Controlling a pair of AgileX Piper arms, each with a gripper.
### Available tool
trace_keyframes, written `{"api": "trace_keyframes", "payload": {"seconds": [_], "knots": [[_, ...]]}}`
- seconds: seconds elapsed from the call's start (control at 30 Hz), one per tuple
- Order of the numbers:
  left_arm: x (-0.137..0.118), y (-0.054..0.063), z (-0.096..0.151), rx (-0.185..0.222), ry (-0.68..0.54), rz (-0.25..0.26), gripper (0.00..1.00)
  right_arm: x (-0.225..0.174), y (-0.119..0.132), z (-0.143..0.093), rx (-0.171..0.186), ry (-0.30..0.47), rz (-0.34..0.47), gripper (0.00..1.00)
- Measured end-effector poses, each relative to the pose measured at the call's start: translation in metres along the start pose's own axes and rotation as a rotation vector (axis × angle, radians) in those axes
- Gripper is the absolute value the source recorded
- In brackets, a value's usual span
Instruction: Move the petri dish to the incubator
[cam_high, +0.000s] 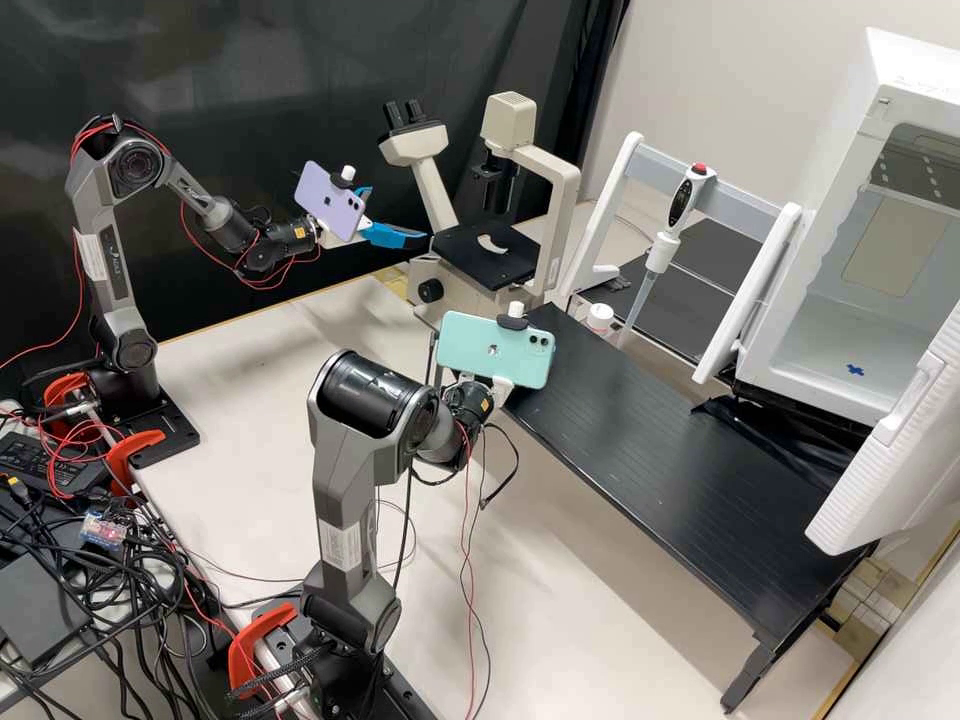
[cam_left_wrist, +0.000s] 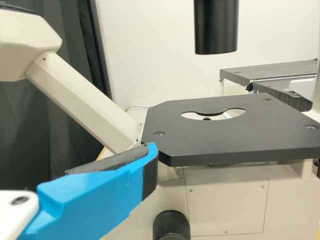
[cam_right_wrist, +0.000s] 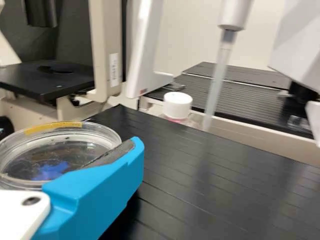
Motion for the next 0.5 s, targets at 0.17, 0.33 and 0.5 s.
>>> {"api": "trace_keyframes", "payload": {"seconds": [0.17,0.33,0.5], "knots": [[0.000,0.000,0.000,0.000,0.000,0.000,1.00,-0.013,0.020,0.018,0.040,-0.036,0.062,0.00],[0.000,0.000,0.000,0.000,0.000,0.000,1.00,-0.024,0.046,0.040,0.078,-0.071,0.160,0.00],[0.000,0.000,0.000,0.000,0.000,0.000,1.00,-0.032,0.073,0.070,0.114,-0.128,0.259,0.00]]}}
